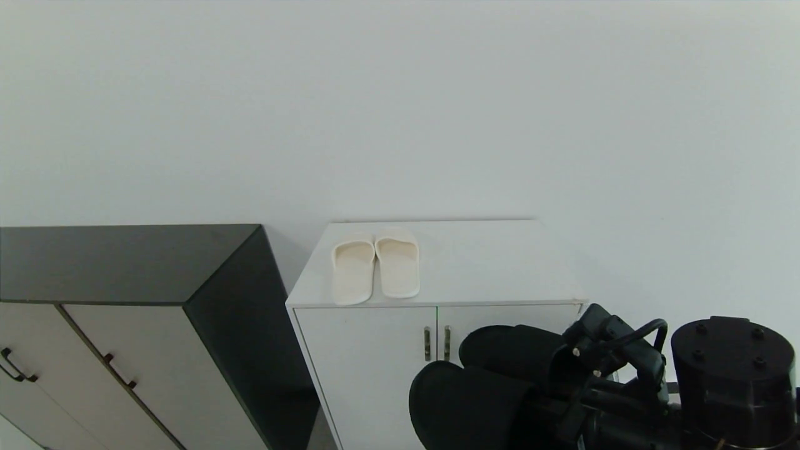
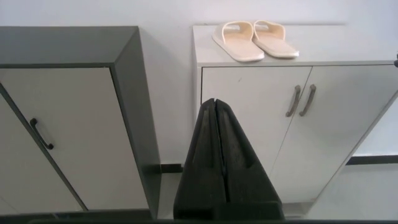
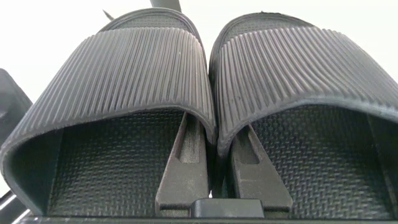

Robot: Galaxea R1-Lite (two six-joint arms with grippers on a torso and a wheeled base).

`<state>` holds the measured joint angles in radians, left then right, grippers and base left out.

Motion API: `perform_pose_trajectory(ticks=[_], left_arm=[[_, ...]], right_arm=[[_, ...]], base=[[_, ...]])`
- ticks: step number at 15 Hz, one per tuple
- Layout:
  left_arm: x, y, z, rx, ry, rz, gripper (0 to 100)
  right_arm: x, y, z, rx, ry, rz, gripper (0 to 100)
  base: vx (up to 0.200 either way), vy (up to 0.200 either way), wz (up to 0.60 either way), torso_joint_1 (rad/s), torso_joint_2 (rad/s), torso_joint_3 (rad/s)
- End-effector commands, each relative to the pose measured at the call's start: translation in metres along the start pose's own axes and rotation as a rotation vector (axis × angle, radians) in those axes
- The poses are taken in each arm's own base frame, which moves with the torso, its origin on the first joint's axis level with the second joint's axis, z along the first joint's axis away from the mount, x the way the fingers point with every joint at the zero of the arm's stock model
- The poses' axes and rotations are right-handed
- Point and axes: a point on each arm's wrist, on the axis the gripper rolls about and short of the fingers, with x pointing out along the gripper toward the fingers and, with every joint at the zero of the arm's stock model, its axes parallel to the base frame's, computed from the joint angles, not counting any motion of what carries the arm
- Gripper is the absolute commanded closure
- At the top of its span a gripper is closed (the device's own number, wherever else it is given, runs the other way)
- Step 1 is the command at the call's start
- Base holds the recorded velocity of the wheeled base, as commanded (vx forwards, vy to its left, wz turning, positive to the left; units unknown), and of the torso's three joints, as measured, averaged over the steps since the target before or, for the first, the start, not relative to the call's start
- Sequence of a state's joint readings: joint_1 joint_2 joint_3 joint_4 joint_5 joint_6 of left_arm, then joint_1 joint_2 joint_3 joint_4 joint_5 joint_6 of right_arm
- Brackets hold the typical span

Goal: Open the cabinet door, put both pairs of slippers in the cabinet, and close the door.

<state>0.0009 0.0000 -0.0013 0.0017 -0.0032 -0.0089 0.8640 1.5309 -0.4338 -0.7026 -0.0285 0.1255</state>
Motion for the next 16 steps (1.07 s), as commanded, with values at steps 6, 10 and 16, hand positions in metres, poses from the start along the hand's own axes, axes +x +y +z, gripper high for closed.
perform_pose_trajectory(ticks=[6, 10, 16], left_arm=[[0.0002, 0.0001, -0.0003, 0.003, 0.003, 0.005, 100], [0.0002, 0.0001, -0.0003, 0.003, 0.003, 0.004, 100], [0.0002, 0.0001, -0.0003, 0.004, 0.003, 0.004, 100]], right_arm=[[-0.0008, -0.0005, -0.0076, -0.009, 0.017, -0.006, 100], [-0.0009, -0.0004, -0.0093, -0.011, 0.022, -0.004, 100], [-0.0006, 0.0018, -0.0112, -0.017, 0.03, 0.005, 100]], base=[[0.0, 0.0, 0.0, 0.0, 0.0, 0.0], [0.0, 0.0, 0.0, 0.0, 0.0, 0.0], [0.0, 0.0, 0.0, 0.0, 0.0, 0.0]])
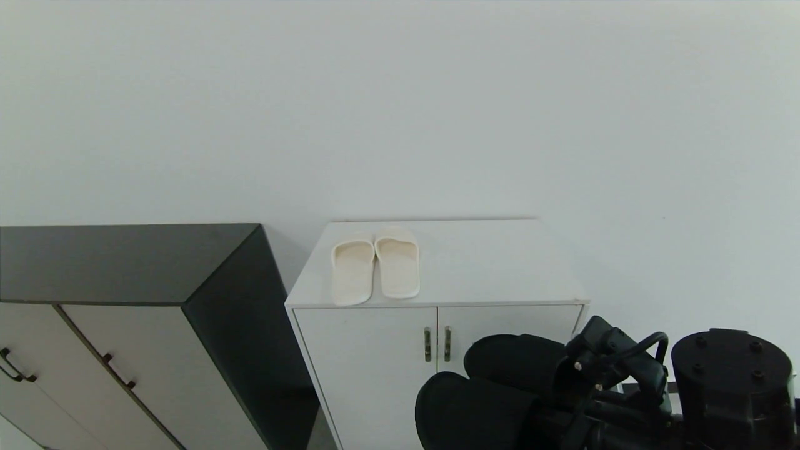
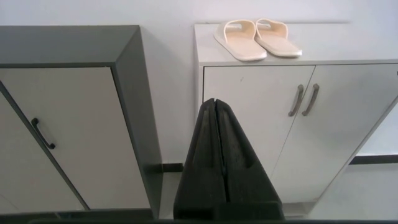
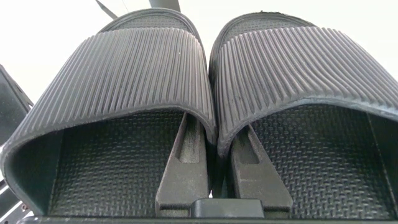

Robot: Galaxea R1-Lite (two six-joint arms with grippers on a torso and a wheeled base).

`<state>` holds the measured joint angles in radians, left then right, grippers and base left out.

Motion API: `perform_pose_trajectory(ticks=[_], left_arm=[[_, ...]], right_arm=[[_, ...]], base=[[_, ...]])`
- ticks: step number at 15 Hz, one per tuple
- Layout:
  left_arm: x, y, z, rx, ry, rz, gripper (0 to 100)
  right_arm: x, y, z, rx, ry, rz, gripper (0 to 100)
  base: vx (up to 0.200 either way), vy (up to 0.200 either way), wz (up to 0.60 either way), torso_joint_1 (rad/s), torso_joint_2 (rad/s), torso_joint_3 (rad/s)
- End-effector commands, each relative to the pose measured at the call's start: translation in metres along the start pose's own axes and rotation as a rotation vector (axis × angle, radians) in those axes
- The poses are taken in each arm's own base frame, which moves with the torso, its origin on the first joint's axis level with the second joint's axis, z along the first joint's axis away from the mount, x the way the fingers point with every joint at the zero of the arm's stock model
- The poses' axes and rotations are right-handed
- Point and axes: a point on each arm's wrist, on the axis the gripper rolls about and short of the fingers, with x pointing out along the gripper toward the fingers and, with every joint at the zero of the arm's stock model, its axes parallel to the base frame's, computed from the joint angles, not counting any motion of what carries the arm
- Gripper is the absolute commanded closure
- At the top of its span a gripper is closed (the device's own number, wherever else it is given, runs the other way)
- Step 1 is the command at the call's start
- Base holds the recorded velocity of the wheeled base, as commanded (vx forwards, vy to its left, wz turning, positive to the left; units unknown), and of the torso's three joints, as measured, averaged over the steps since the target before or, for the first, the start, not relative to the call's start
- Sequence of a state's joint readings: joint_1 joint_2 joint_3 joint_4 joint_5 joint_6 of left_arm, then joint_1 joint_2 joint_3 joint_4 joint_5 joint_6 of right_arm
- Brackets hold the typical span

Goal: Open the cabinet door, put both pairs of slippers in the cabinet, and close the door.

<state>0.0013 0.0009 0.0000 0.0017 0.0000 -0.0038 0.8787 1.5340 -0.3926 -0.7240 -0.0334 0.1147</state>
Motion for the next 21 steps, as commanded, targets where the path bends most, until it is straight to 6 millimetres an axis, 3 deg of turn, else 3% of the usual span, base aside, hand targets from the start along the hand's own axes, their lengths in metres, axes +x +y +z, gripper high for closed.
perform_pose_trajectory(ticks=[1, 12, 21], left_arm=[[0.0001, 0.0, 0.0, 0.001, 0.001, 0.0, 0], [0.0001, 0.0, 0.0, 0.002, 0.001, -0.001, 0], [-0.0001, -0.0001, 0.0003, 0.002, 0.001, -0.003, 0]], right_arm=[[0.0016, 0.0, -0.0011, 0.0, 0.007, -0.001, 100], [0.0011, 0.0042, -0.0029, -0.01, 0.014, 0.015, 100], [0.0031, 0.0038, -0.0072, -0.017, 0.033, 0.011, 100]], base=[[0.0, 0.0, 0.0, 0.0, 0.0, 0.0], [0.0, 0.0, 0.0, -0.156, 0.35, 0.19], [0.0, 0.0, 0.0, -0.226, 0.53, 0.303]])
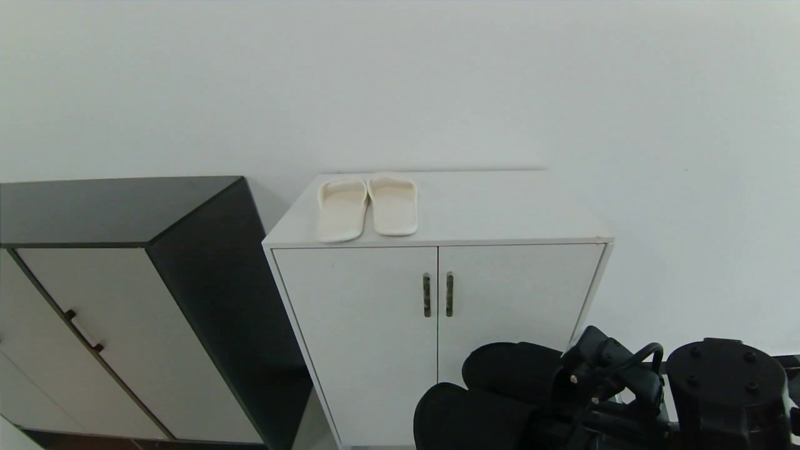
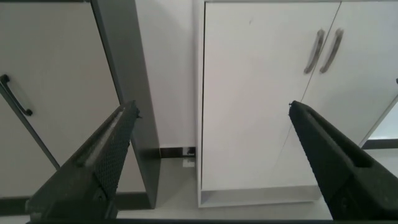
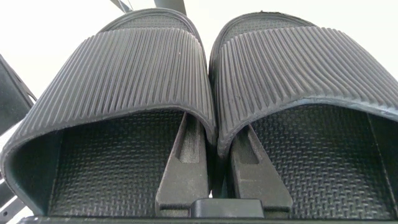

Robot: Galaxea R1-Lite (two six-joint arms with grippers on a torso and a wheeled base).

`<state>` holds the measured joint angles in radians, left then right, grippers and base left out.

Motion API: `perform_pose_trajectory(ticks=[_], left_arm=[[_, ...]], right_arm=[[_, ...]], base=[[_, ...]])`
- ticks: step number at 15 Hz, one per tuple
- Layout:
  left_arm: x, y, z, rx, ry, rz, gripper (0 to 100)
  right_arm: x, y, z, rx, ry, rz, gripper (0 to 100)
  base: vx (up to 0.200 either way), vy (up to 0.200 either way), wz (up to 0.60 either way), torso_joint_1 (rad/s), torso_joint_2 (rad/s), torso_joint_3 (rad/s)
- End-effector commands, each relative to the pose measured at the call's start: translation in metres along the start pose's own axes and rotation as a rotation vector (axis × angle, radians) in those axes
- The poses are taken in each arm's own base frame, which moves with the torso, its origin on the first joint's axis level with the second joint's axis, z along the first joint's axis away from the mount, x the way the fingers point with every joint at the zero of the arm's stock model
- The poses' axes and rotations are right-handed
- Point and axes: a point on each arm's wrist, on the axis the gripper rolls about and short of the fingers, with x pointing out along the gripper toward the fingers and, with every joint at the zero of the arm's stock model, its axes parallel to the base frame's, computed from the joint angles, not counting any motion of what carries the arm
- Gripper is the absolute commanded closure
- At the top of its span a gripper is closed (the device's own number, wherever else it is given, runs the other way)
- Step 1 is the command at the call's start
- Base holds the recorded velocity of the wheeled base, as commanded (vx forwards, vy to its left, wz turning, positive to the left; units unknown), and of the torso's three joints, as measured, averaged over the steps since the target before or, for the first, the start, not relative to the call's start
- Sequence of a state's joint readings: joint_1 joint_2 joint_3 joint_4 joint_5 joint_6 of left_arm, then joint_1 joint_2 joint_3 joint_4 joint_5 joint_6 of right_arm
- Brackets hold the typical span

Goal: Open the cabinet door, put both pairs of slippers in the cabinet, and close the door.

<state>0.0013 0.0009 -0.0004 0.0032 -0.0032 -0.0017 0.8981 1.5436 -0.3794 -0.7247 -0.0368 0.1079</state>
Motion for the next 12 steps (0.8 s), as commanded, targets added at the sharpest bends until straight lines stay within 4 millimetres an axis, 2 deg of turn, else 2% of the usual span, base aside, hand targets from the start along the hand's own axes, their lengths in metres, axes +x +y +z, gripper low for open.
perform_pose_trajectory(ticks=[1, 7, 8, 10, 11, 12], left_arm=[[0.0, 0.0, 0.0, 0.0, -0.001, -0.001, 0], [0.007, 0.0, 0.002, 0.005, 0.091, -0.007, 0], [0.007, 0.0, 0.018, -0.005, 0.058, -0.01, 0], [0.015, -0.001, 0.091, -0.081, -0.01, -0.055, 0], [0.03, -0.002, 0.105, -0.071, 0.043, -0.109, 0], [0.048, -0.004, 0.11, -0.073, 0.108, -0.18, 0]], right_arm=[[0.003, 0.0, -0.002, -0.001, 0.013, -0.002, 100], [0.005, 0.0, -0.005, -0.003, 0.027, -0.001, 100], [0.005, 0.0, -0.004, -0.002, 0.021, 0.0, 100], [0.006, 0.0, -0.006, -0.001, 0.007, 0.0, 100], [0.008, 0.0, -0.006, -0.001, 0.005, -0.003, 100], [0.009, 0.0, -0.006, -0.001, -0.003, -0.007, 100]], base=[[0.0, 0.0, 0.0, -0.198, 0.52, 0.305], [0.0, 0.0, 0.0, -0.189, 0.5, 0.312], [0.0, 0.0, 0.0, -0.163, 0.49, 0.31], [0.0, 0.0, 0.0, -0.156, 0.49, 0.327], [0.0, 0.0, 0.0, -0.149, 0.47, 0.325], [0.0, 0.0, 0.0, -0.149, 0.46, 0.32]])
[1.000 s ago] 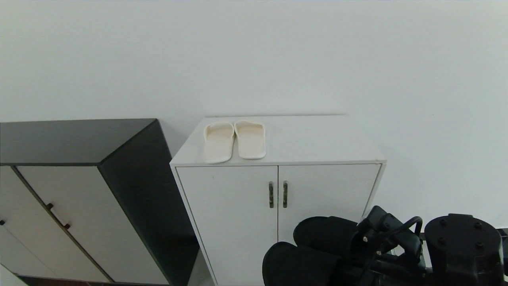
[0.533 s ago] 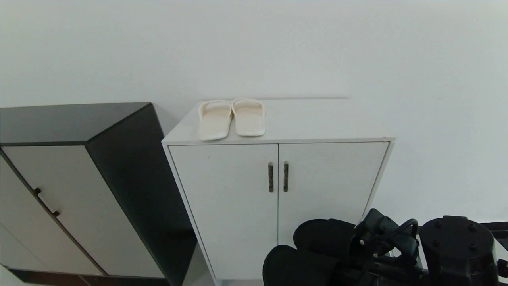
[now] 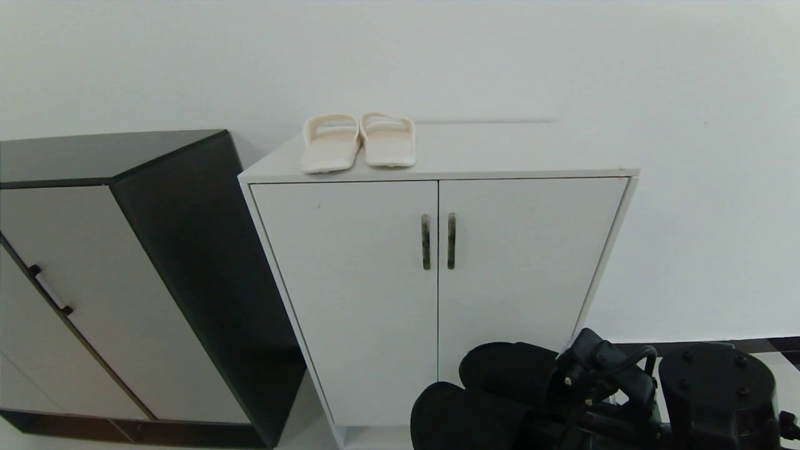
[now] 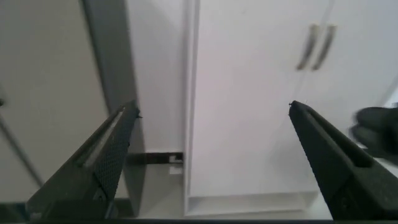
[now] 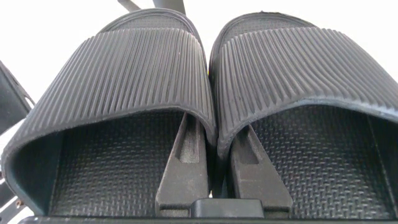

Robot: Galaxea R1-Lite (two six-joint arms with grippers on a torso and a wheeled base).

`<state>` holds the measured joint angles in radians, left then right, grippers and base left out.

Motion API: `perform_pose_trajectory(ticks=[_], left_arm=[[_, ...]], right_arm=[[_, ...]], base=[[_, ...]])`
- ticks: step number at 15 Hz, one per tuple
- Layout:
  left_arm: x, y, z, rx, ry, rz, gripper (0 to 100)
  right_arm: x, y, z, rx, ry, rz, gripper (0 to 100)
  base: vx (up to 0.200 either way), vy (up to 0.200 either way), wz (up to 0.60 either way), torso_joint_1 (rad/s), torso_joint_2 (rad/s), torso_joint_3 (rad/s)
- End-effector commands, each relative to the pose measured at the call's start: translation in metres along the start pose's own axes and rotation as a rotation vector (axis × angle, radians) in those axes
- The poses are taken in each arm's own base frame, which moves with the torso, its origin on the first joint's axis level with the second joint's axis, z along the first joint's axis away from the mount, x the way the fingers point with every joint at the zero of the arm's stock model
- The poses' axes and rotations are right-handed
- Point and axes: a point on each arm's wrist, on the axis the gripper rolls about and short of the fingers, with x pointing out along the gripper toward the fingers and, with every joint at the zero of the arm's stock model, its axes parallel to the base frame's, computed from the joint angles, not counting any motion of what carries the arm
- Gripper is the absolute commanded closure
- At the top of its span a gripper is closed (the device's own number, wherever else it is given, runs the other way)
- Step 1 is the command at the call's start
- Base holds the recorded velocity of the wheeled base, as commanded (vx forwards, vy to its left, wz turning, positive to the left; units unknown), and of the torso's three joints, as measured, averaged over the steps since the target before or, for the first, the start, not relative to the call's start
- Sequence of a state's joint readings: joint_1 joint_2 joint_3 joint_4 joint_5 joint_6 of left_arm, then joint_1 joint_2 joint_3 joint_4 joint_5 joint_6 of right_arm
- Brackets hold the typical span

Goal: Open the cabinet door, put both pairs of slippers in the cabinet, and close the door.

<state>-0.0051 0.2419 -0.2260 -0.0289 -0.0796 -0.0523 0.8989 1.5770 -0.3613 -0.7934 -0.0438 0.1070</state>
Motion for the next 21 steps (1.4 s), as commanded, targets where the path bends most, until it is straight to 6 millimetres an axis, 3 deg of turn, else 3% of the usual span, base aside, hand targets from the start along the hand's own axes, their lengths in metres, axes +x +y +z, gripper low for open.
perform_pose_trajectory(ticks=[1, 5, 10, 18, 21], left_arm=[[0.059, -0.002, 0.039, -0.044, 0.178, -0.191, 0], [0.122, -0.013, 0.061, -0.071, 0.244, -0.435, 0], [0.148, -0.059, 0.079, -0.088, 0.184, -0.743, 0], [0.233, -0.114, 0.081, -0.102, 0.227, -0.841, 0], [0.24, -0.14, 0.095, -0.168, 0.228, -0.961, 0]], right_arm=[[0.004, 0.0, -0.004, 0.0, 0.016, -0.005, 100], [0.006, -0.001, -0.006, -0.001, 0.023, -0.037, 100], [0.005, -0.002, -0.008, 0.001, 0.028, -0.036, 100], [0.005, -0.002, -0.007, 0.004, 0.014, -0.033, 100], [0.004, -0.002, -0.011, -0.001, 0.024, -0.031, 100]], base=[[0.0, 0.0, 0.0, -0.134, 0.46, 0.339], [0.0, 0.0, 0.0, -0.106, 0.45, 0.349], [0.0, 0.0, 0.0, -0.035, 0.43, 0.376], [0.0, 0.0, 0.0, -0.001, 0.05, 0.041], [0.0, 0.0, 0.0, 0.0, 0.0, 0.0]])
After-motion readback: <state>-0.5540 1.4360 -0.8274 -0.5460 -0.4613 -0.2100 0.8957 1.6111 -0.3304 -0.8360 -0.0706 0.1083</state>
